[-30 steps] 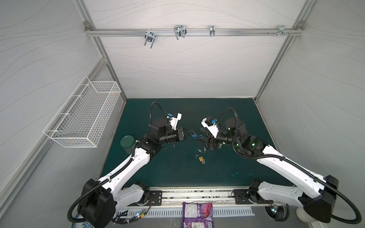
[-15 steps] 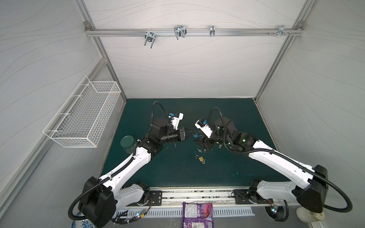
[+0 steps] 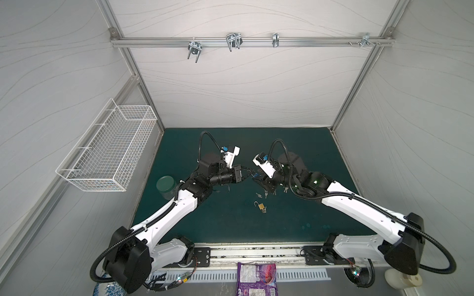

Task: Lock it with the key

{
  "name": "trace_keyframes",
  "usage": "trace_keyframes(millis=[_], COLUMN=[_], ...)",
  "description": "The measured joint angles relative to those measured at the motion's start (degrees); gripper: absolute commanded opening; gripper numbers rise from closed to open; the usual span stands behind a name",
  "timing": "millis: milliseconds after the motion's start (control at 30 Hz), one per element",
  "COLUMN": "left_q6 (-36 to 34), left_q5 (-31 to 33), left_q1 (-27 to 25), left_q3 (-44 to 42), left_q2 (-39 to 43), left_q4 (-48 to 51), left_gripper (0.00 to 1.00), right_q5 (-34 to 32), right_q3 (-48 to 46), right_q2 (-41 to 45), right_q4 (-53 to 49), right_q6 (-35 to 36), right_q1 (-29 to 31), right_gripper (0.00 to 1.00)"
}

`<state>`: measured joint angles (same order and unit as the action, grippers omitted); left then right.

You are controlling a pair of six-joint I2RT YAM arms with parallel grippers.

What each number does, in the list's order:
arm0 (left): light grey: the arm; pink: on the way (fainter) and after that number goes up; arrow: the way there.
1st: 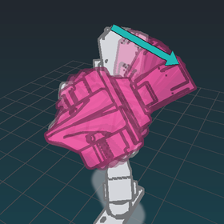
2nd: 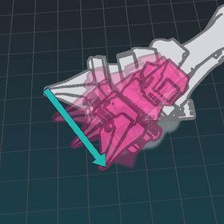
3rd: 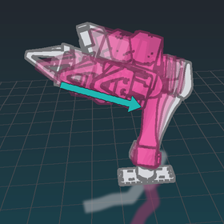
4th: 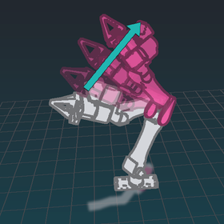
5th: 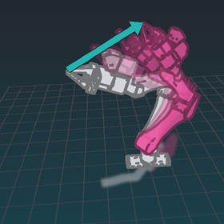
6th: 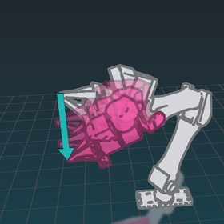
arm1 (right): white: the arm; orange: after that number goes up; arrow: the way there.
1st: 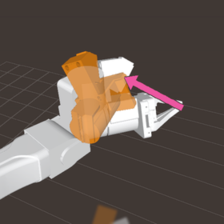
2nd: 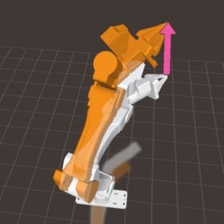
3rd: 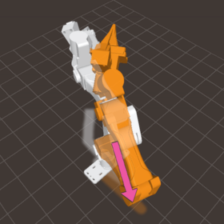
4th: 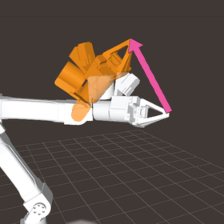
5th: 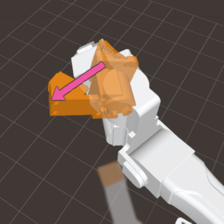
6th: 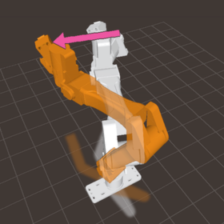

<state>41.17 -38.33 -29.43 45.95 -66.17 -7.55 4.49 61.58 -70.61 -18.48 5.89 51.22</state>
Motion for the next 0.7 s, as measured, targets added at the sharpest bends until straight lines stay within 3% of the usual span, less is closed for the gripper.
trace_keyframes(millis=[433,567,633,700], left_q6=[0.0,0.0,0.0,-0.3], left_q5=[0.6,0.7,0.7,1.0], left_q1=[-0.1,-0.2,-0.2,-0.2], left_q3=[0.1,0.1,0.2,0.7], left_q2=[0.0,0.0,0.0,0.0], left_q4=[0.0,0.0,0.0,0.7], left_gripper=[0.0,0.0,0.13,0.43], right_q5=[0.5,0.5,0.8,1.4], right_q3=[0.0,0.0,0.0,-0.2], right_q2=[-0.1,0.0,0.0,0.5], right_q4=[0.0,0.0,0.0,0.0], right_q6=[-0.1,-0.1,-0.2,-0.3], right_q1=[0.2,0.2,0.2,0.2], right_gripper=[0.24,0.07,0.0,0.0])
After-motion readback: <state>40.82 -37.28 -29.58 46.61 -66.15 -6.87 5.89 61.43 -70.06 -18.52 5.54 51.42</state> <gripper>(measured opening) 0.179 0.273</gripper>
